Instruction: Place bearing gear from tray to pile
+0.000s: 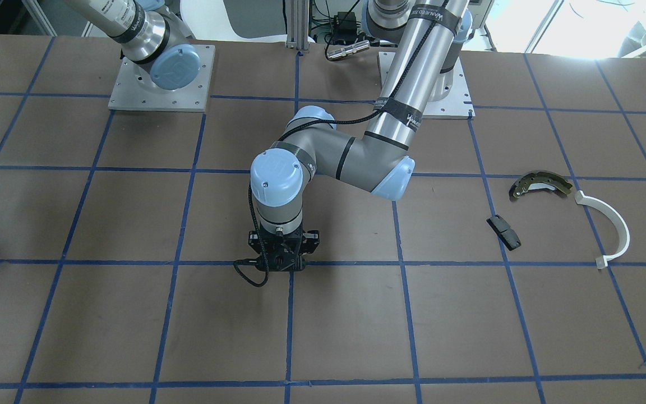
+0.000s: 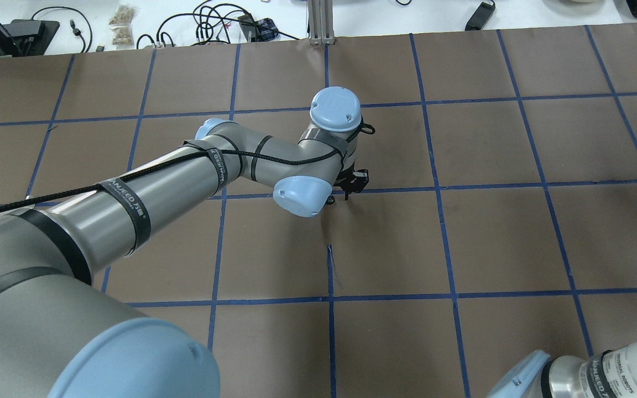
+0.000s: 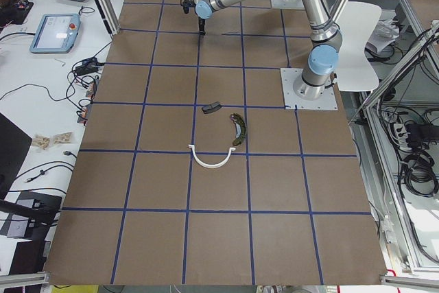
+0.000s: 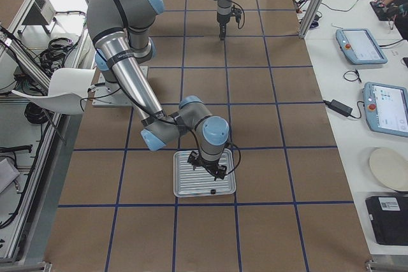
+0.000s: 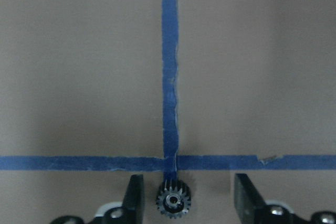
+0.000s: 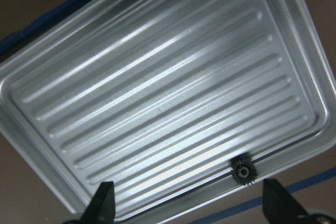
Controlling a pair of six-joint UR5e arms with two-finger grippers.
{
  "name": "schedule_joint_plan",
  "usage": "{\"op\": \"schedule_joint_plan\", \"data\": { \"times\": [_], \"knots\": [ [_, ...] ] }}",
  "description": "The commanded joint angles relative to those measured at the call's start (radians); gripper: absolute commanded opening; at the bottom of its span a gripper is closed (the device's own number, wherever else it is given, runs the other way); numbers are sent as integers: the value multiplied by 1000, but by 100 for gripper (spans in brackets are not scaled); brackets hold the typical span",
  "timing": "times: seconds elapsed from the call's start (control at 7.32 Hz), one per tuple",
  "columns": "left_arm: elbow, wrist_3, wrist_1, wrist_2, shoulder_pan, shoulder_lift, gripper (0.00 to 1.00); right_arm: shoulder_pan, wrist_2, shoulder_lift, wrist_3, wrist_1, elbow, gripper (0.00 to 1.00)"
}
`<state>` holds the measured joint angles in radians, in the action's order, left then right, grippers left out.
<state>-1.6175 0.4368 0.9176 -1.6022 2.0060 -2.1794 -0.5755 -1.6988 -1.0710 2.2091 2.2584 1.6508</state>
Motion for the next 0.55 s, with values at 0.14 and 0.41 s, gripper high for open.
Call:
{"op": "schedule_joint_plan", "data": {
  "times": [0.14, 0.41],
  "knots": [
    [-5, -1, 0, 4, -3, -3, 20, 11, 129, 74, 423, 139, -2, 100],
    [-5, -7, 32, -1, -25, 29, 16, 11, 140, 105, 526, 211, 0, 99]
  ]
}}
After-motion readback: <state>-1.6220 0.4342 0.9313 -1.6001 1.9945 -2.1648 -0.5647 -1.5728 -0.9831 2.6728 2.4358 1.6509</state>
